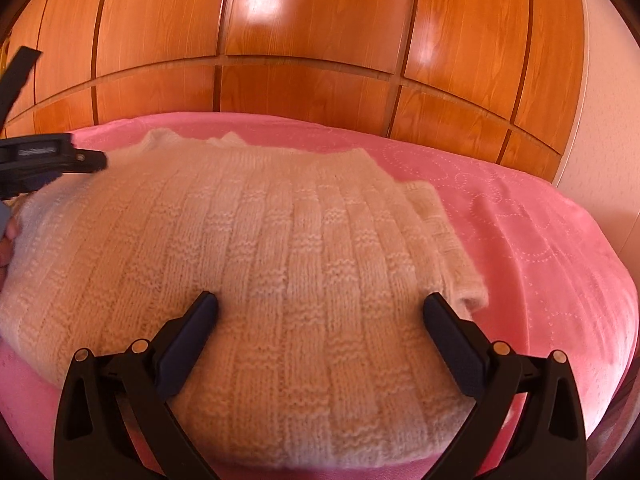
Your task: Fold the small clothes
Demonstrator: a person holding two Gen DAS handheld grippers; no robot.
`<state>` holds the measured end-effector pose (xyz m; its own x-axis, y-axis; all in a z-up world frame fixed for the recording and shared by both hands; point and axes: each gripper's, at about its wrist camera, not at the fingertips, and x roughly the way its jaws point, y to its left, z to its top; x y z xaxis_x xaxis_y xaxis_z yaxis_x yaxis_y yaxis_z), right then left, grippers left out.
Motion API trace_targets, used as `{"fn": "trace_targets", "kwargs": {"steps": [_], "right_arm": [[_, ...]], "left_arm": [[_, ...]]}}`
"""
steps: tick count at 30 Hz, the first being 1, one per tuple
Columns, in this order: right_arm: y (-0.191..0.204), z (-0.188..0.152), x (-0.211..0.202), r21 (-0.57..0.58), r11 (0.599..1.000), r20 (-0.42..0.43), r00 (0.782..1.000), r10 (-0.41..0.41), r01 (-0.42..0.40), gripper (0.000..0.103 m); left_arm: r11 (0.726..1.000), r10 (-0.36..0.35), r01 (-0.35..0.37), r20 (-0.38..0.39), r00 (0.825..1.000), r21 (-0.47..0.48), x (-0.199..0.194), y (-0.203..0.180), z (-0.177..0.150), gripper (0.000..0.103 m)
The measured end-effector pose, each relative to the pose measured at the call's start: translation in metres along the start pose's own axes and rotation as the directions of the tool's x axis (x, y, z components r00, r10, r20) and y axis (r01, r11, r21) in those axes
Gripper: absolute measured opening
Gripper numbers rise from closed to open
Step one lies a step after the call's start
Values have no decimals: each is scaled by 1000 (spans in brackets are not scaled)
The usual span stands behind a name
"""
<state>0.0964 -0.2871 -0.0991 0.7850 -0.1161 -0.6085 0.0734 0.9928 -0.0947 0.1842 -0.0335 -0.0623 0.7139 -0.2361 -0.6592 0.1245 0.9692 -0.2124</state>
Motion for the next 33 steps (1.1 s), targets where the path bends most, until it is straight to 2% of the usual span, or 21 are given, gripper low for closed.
{"fn": "trace_targets", "kwargs": {"steps": [3, 8, 10, 12, 16, 22, 27, 30, 33], "right_arm": [[1, 0, -1, -1, 1000, 7, 1000, -3, 3, 101], [1, -2, -3, 4, 1000, 16, 1000, -3, 2, 101], [1, -2, -3, 4, 1000, 17, 1000, -2, 2, 101], [1, -2, -3, 4, 1000, 17, 1000, -2, 2, 101], [1, -2, -3, 4, 1000, 18, 1000, -2, 2, 101], [1, -2, -3, 3, 1000, 18, 1000, -1, 1, 101], [1, -2, -3, 3, 1000, 18, 1000, 0, 0, 101], [1, -2, -3, 4, 1000, 18, 1000, 0, 0, 101], [1, -2, -3, 4, 1000, 19, 1000, 0, 0, 101]], "left_arm": [[999, 40, -40, 22, 999, -18, -17, 15, -5, 95], [975, 190, -181, 63, 980, -129, -43, 63, -6, 95], [958, 229, -219, 35, 973, -183, -46, 84, -8, 95], [948, 236, -231, -3, 972, -218, -44, 100, -12, 95], [947, 191, -205, -79, 978, -249, -37, 119, -28, 95], [966, 142, -153, -68, 988, -209, -48, 121, -40, 95], [962, 71, -83, -58, 996, -260, -59, 130, -47, 95], [957, -18, 3, -50, 999, -289, -66, 134, -52, 95], [935, -146, 129, -27, 989, -329, -72, 139, -59, 94]]}}
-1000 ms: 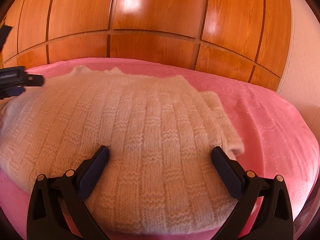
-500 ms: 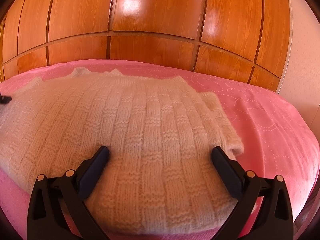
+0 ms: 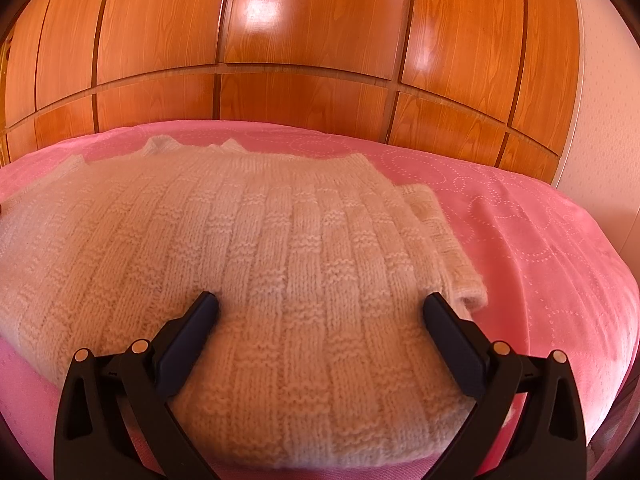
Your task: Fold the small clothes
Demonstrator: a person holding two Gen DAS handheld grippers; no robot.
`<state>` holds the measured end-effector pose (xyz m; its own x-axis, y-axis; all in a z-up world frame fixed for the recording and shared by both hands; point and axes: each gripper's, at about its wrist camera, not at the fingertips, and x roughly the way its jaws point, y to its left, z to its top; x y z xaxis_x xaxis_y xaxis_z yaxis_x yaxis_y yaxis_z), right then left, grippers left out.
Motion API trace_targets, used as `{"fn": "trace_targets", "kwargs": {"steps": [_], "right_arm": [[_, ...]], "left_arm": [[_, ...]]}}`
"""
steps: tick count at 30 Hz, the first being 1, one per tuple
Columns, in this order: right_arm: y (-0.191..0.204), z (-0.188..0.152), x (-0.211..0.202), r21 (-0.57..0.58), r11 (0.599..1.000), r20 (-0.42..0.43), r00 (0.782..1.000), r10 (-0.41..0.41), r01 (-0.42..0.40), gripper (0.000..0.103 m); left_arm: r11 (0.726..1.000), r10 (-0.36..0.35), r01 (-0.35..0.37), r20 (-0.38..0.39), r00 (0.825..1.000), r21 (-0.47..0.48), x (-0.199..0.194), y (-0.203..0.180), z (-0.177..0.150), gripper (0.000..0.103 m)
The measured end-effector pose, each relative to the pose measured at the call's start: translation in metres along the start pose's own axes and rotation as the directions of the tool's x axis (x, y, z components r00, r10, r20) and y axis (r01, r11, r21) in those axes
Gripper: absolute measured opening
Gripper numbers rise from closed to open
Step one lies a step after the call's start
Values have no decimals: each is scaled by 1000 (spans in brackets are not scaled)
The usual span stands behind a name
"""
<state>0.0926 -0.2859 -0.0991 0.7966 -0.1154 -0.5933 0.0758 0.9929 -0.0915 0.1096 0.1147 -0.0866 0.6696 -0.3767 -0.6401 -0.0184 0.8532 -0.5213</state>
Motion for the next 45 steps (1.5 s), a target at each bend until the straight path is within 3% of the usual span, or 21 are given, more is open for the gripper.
{"fn": "trace_targets", "kwargs": {"steps": [2, 4, 10, 15, 22, 27, 31, 36, 45], "right_arm": [[0, 0, 0, -1, 1000, 0, 1000, -1, 1, 101], [0, 0, -1, -1, 1000, 2, 1000, -1, 1, 101], [0, 0, 0, -1, 1000, 2, 1000, 0, 0, 101], [0, 0, -1, -1, 1000, 3, 1000, 0, 0, 101], [0, 0, -1, -1, 1000, 4, 1000, 0, 0, 101], [0, -1, -1, -1, 1000, 4, 1000, 0, 0, 101], [0, -1, -1, -1, 1000, 4, 1000, -1, 1, 101], [0, -1, -1, -1, 1000, 4, 1000, 0, 0, 101], [0, -1, -1, -1, 1000, 6, 1000, -2, 2, 101]], "left_arm": [[999, -36, 36, -2, 999, -1, 0, 2, -2, 85], [1000, -30, 30, -7, 1000, -6, 4, 3, -1, 69], [998, -52, 52, -14, 999, -19, 20, -4, 10, 69], [1000, -19, 19, -29, 999, -3, 37, -11, 19, 69], [998, -45, 42, -56, 997, -54, 45, -10, 29, 69], [992, -78, 71, -68, 995, -108, 51, -1, 35, 54], [990, -73, 64, -65, 995, -127, 55, 1, 39, 54], [998, -38, 35, -63, 997, -49, 53, -10, 34, 60], [996, -28, 27, -22, 999, -80, 31, 1, 25, 60]]}}
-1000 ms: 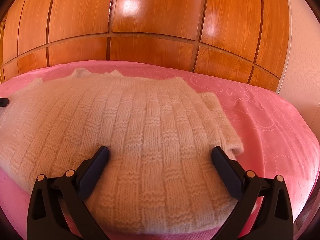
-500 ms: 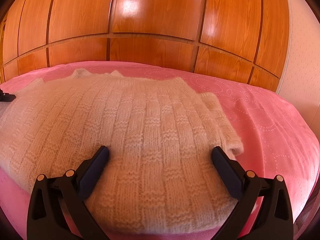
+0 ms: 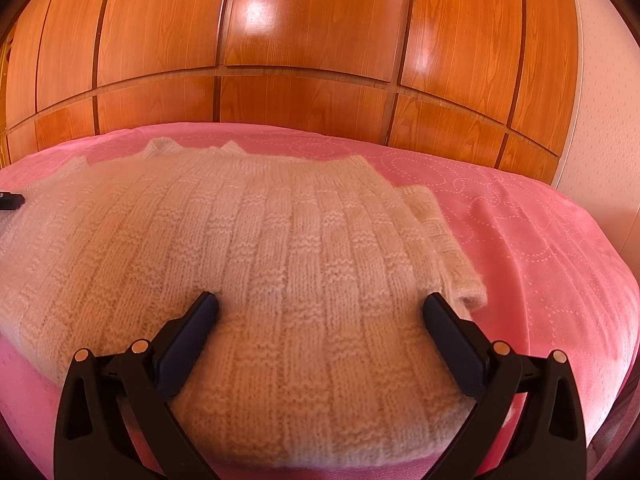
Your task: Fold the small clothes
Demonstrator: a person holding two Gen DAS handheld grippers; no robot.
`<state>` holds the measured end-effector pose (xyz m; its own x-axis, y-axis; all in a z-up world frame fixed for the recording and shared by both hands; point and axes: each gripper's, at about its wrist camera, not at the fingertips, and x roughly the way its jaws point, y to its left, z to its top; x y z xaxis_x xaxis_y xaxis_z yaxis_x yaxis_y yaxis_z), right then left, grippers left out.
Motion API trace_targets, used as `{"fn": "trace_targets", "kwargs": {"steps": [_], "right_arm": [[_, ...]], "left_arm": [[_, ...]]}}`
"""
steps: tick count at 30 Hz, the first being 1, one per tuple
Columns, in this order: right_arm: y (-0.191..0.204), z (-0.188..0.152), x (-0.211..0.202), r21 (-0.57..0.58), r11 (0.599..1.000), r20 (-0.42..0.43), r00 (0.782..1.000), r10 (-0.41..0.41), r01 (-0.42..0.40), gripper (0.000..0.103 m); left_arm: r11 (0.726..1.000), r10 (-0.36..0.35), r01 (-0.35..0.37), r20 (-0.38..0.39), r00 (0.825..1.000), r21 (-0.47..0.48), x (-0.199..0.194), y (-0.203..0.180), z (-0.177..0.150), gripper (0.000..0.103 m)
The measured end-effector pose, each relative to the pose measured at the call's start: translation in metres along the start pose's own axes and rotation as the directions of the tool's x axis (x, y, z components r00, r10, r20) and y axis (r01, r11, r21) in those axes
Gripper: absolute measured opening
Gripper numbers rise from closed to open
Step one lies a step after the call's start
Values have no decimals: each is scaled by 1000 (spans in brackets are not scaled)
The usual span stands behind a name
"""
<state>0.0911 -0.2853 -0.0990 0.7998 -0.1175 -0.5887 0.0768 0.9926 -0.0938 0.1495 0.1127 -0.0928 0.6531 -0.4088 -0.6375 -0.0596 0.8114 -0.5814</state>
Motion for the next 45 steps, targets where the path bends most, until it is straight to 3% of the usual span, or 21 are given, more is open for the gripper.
{"fn": "trace_targets", "kwargs": {"steps": [3, 10, 12, 13, 16, 20, 24, 28, 32, 35, 36, 39, 42, 45], "right_arm": [[0, 0, 0, 0, 1000, 1, 1000, 0, 0, 101], [0, -1, 0, 0, 1000, 1, 1000, 0, 0, 101], [0, -1, 0, 1, 1000, -7, 1000, 0, 0, 101], [0, -1, 0, 4, 1000, -13, 1000, 1, 0, 101], [-1, 4, 0, 14, 1000, -46, 999, -4, 4, 101], [5, 10, 0, 14, 999, -78, 996, -50, 51, 101], [7, 19, 1, 10, 997, -122, 990, -72, 73, 101], [11, 28, -11, -23, 997, -93, 992, -82, 80, 101], [26, 29, -19, -77, 997, -55, 998, -28, 24, 101], [43, 16, -3, -147, 989, -95, 995, -31, 17, 101], [41, 13, -2, -115, 993, -68, 998, -15, 7, 101], [25, 11, 6, 20, 998, -98, 993, 67, -65, 101], [25, 20, 5, -17, 997, -116, 991, 72, -75, 101], [18, 30, -3, -6, 997, -77, 994, 72, -73, 101]], "left_arm": [[999, 6, -5, 43, 999, -33, -12, 8, -3, 60], [1000, -15, 16, -11, 1000, 14, 2, 1, 3, 58], [999, 12, -12, -20, 1000, 34, 8, -4, 5, 48], [1000, 13, -12, -30, 999, 27, 11, -6, 6, 38], [1000, 7, -7, -38, 999, 6, 10, -12, 8, 26], [998, 11, -10, -7, 1000, 59, -5, -29, 11, 24], [995, -45, 42, 29, 999, 95, -22, -49, 14, 22], [987, -93, 85, 51, 994, 134, -32, -68, 16, 21], [980, -122, 111, 53, 991, 165, -36, -83, 15, 21], [977, -146, 136, 49, 988, 164, -37, -90, 15, 20], [976, -154, 144, 50, 987, 164, -38, -92, 15, 20], [970, -188, 177, 50, 981, 167, -44, -100, 16, 20], [961, -217, 205, 48, 975, 183, -47, -114, 17, 20], [951, -248, 236, 36, 968, 198, -48, -126, 19, 20]]}}
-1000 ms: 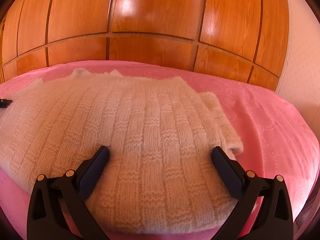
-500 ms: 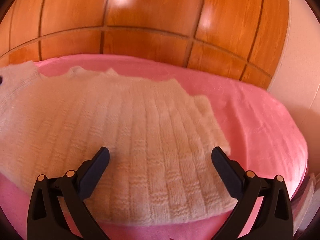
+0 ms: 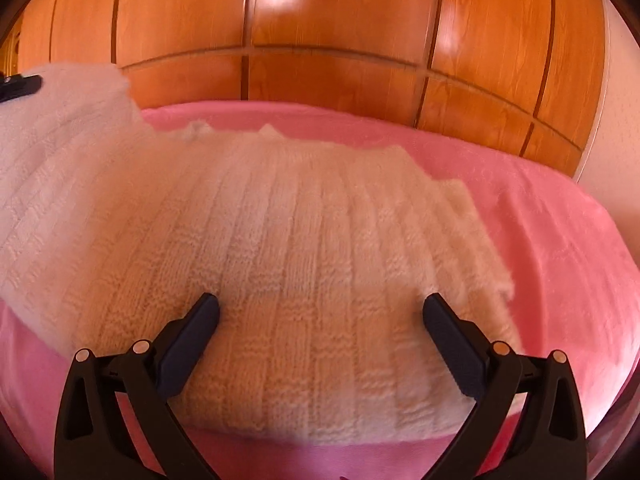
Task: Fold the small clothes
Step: 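Lift the held side with the left gripper and fold it over the body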
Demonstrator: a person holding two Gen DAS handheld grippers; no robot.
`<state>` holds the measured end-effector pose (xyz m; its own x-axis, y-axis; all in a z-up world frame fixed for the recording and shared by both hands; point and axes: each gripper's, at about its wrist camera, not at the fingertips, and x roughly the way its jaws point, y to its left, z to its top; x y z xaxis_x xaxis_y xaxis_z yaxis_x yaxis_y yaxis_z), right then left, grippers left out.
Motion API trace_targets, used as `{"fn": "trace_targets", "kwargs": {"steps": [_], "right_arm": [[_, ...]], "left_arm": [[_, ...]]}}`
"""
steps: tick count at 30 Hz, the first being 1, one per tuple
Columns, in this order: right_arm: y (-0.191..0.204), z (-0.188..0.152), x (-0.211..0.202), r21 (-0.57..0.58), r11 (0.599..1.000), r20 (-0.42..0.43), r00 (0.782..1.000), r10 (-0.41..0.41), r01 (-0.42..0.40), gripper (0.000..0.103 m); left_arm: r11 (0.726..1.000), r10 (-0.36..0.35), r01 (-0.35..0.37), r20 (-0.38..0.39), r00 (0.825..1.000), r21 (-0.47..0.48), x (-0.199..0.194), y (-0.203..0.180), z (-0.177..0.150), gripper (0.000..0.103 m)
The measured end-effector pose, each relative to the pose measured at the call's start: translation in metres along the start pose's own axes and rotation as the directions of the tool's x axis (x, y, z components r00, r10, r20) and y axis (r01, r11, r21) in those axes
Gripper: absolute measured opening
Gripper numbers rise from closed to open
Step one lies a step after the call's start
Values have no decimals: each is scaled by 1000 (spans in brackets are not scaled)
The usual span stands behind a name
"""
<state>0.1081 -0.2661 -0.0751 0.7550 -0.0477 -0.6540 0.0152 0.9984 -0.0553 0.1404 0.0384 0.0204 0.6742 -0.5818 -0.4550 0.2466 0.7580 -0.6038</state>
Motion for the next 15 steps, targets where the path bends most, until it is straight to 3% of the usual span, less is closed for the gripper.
{"fn": "trace_targets", "kwargs": {"steps": [9, 12, 15], "right_arm": [[-63, -9, -5, 101, 979, -75, 982, -172, 179, 101], [-75, -24, 1, 133, 979, -107, 984, -140, 154, 101], [-83, -31, 6, 236, 965, -73, 993, -97, 112, 101]], "left_arm": [[992, -92, 95, -37, 995, 84, 24, -52, 7, 19], [984, -124, 132, -67, 990, 122, 37, -74, 2, 19], [975, -144, 159, -103, 984, 154, 52, -95, -5, 19]]}}
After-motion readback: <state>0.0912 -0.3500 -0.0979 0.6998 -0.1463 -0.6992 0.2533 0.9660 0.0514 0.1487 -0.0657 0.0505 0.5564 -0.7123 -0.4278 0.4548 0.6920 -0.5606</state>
